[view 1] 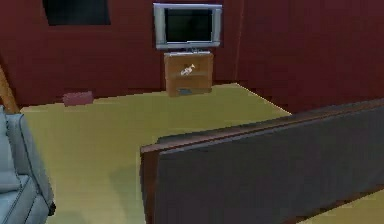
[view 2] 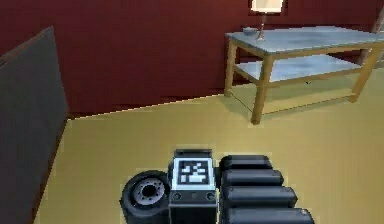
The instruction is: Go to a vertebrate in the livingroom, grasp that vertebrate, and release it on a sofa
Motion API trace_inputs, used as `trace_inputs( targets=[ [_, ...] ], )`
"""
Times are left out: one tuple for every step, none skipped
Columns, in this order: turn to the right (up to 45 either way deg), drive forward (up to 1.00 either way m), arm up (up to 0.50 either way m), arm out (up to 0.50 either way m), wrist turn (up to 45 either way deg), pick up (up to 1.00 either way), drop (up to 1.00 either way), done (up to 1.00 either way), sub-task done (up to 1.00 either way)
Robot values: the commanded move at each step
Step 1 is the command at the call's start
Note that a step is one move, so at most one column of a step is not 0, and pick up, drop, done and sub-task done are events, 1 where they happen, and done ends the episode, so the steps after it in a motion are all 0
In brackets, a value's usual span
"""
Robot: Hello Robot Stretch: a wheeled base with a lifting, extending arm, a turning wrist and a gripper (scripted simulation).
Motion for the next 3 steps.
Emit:
trace_inputs(
  targets=[
    [45.0,0.00,0.00,0.00,0.0,0.00,0.00,0.00,0.00],
    [45.0,0.00,0.00,0.00,0.0,0.00,0.00,0.00,0.00],
    [30.0,0.00,0.00,0.00,0.0,0.00,0.00,0.00,0.00]
  ],
)
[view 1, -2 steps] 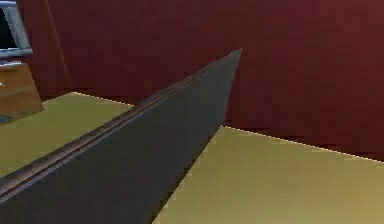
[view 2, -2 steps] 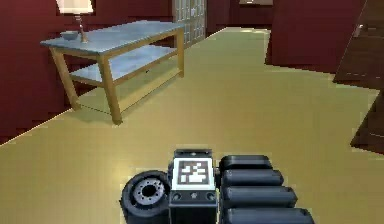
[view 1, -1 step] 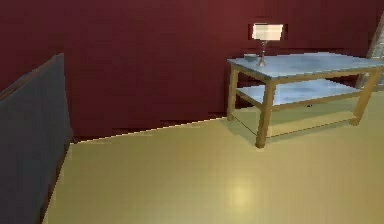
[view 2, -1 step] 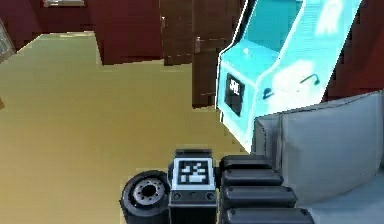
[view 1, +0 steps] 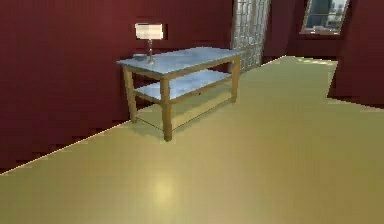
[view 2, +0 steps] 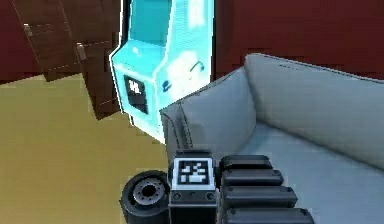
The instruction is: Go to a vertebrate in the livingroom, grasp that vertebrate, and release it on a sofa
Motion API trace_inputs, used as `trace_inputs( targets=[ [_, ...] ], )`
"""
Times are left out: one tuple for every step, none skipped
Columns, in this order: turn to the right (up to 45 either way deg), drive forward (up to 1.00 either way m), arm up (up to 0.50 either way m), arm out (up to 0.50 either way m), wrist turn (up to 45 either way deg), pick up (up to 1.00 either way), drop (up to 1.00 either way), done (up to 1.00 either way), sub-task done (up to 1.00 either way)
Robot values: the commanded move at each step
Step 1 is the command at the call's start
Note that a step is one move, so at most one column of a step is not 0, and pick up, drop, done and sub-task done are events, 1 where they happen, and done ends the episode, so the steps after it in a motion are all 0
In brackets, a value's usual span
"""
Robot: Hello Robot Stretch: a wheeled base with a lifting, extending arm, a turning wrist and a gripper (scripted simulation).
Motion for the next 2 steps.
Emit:
trace_inputs(
  targets=[
    [45.0,0.00,0.00,0.00,0.0,0.00,0.00,0.00,0.00],
    [45.0,0.00,0.00,0.00,0.0,0.00,0.00,0.00,0.00]
  ],
)
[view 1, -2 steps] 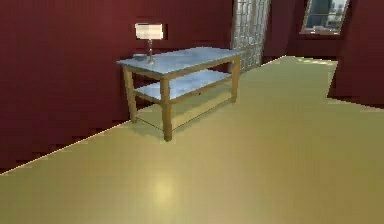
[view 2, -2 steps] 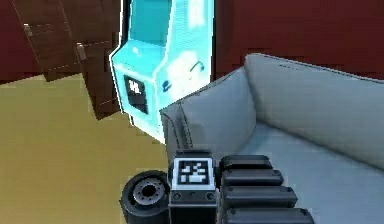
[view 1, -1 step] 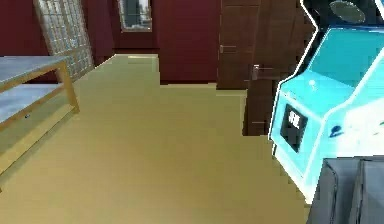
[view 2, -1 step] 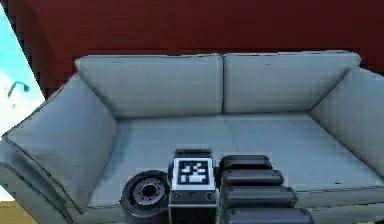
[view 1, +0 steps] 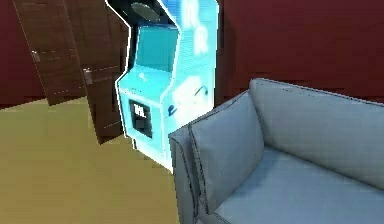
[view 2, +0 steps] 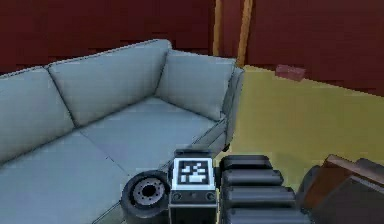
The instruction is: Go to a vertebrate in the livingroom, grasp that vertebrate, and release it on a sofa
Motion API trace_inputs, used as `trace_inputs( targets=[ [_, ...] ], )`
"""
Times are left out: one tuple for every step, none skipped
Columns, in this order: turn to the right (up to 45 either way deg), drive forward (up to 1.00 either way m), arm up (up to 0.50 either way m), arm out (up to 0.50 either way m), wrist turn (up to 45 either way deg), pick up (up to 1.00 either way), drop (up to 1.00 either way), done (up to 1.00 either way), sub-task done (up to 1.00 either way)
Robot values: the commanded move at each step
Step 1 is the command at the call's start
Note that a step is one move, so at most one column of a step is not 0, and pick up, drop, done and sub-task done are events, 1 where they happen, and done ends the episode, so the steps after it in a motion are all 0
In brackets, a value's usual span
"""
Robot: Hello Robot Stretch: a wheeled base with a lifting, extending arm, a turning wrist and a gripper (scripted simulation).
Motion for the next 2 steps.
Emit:
trace_inputs(
  targets=[
    [30.0,0.00,0.00,0.00,0.0,0.00,0.00,0.00,0.00],
    [0.0,0.30,0.00,0.00,0.0,0.00,0.00,0.00,0.00]
  ],
)
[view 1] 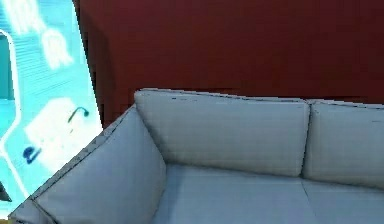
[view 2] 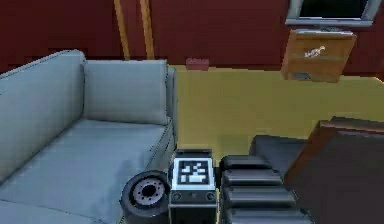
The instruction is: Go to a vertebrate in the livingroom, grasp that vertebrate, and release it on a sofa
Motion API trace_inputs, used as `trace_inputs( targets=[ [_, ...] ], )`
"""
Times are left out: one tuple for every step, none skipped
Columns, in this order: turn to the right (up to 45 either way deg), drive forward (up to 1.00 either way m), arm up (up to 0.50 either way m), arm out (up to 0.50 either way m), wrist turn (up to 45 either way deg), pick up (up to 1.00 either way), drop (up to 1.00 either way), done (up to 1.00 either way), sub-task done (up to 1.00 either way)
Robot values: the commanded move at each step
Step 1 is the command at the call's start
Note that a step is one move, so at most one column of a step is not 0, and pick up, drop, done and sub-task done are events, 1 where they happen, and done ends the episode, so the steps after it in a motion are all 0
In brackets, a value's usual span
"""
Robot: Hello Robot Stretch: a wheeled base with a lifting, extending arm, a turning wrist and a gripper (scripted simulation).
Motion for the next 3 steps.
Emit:
trace_inputs(
  targets=[
    [-27.0,0.00,0.00,0.00,0.0,0.00,0.00,0.00,0.00],
    [0.0,0.00,0.00,0.48,0.0,0.00,0.00,0.00,0.00],
    [0.0,0.00,0.00,0.00,39.0,0.00,0.00,0.00,0.00]
  ],
)
